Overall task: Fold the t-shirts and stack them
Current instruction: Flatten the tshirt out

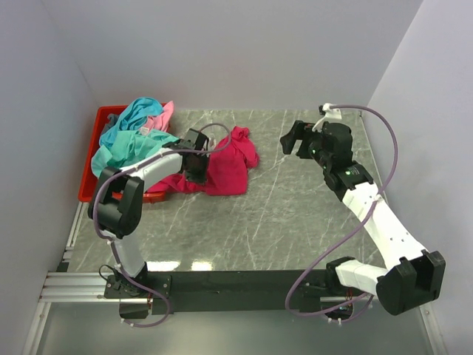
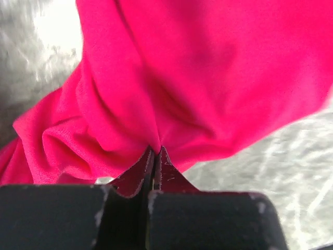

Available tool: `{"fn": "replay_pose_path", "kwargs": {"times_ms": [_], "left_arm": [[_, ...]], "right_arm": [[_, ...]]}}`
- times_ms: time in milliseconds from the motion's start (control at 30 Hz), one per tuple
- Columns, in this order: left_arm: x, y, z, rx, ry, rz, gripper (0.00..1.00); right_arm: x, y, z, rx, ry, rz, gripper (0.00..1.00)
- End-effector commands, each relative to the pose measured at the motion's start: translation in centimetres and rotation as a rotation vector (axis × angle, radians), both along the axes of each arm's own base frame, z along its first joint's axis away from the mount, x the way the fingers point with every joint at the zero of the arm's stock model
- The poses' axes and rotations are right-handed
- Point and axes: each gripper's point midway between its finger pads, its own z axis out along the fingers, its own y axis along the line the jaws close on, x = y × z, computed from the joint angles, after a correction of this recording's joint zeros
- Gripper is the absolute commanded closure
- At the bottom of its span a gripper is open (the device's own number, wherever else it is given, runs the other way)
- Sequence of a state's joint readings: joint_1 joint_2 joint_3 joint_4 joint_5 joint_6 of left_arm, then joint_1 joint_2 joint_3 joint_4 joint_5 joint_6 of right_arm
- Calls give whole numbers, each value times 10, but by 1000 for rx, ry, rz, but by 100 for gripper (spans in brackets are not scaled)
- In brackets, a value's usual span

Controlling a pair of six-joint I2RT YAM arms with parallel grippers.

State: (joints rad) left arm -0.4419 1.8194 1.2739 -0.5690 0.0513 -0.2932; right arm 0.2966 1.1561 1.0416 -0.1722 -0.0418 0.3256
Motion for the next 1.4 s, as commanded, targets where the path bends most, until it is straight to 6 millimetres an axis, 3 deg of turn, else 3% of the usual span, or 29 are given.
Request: {"fn": "replay_pose_path", "kwargs": {"times_ms": [0, 100, 133, 200, 233, 300, 400, 533, 633, 700, 767, 867, 900, 933, 1000, 1067, 1100, 1133, 1167, 1233, 1300, 1333, 1367], "left_arm": [[24, -26, 51, -120, -102, -24, 99], [36, -56, 96, -264, -142, -65, 100], [46, -68, 123, -324, -191, -83, 99], [50, -85, 154, -426, -220, -100, 100], [54, -98, 184, -503, -258, -138, 100], [58, -115, 222, -620, -298, -166, 100], [55, -143, 294, -851, -357, -257, 100], [39, -161, 382, -1096, -435, -369, 100], [30, -159, 415, -1181, -483, -384, 100], [34, -157, 409, -1153, -498, -361, 100], [35, -153, 372, -1066, -431, -314, 100], [29, -137, 299, -905, -321, -230, 100], [24, -126, 265, -834, -279, -176, 99], [11, -115, 233, -752, -186, -138, 94], [-11, -97, 189, -621, -99, -153, 86], [-38, -78, 160, -517, 10, -160, 79], [-48, -70, 146, -472, 32, -183, 68], [-52, -63, 144, -442, 21, -178, 61], [-52, -59, 141, -437, 14, -168, 46], [-50, -58, 136, -443, 6, -148, 34], [-26, -62, 138, -450, -42, -98, 8], [-15, -65, 139, -446, -60, -80, 1], [-1, -65, 139, -425, -90, -49, 1]], "right_arm": [[-4, -2, 15, 22, -52, -17, 10], [-5, -5, 17, 18, -55, -28, 10], [-5, -6, 19, 14, -63, -33, 10], [-5, -7, 24, 7, -70, -32, 10], [-5, -8, 26, -2, -76, -36, 10], [-3, -13, 29, -23, -80, -58, 10], [-1, -17, 34, -35, -88, -72, 10], [1, -18, 34, -37, -89, -81, 9], [1, -17, 33, -32, -84, -83, 9], [1, -18, 31, -31, -79, -83, 10], [0, -18, 25, -37, -63, -83, 9], [-1, -19, 16, -50, -37, -83, 10], [0, -18, 12, -55, -25, -80, 10], [-2, -18, 7, -63, -10, -79, 9], [-2, -21, -4, -72, 21, -88, 9], [-1, -21, -13, -78, 46, -92, 9], [1, -21, -21, -78, 68, -95, 9], [2, -19, -24, -70, 74, -94, 9], [5, -18, -28, -64, 85, -92, 9], [12, -12, -39, -42, 117, -77, 9], [21, -5, -48, -32, 147, -65, 9], [24, -4, -51, -27, 157, -66, 9], [27, -2, -53, -21, 163, -69, 9]]}}
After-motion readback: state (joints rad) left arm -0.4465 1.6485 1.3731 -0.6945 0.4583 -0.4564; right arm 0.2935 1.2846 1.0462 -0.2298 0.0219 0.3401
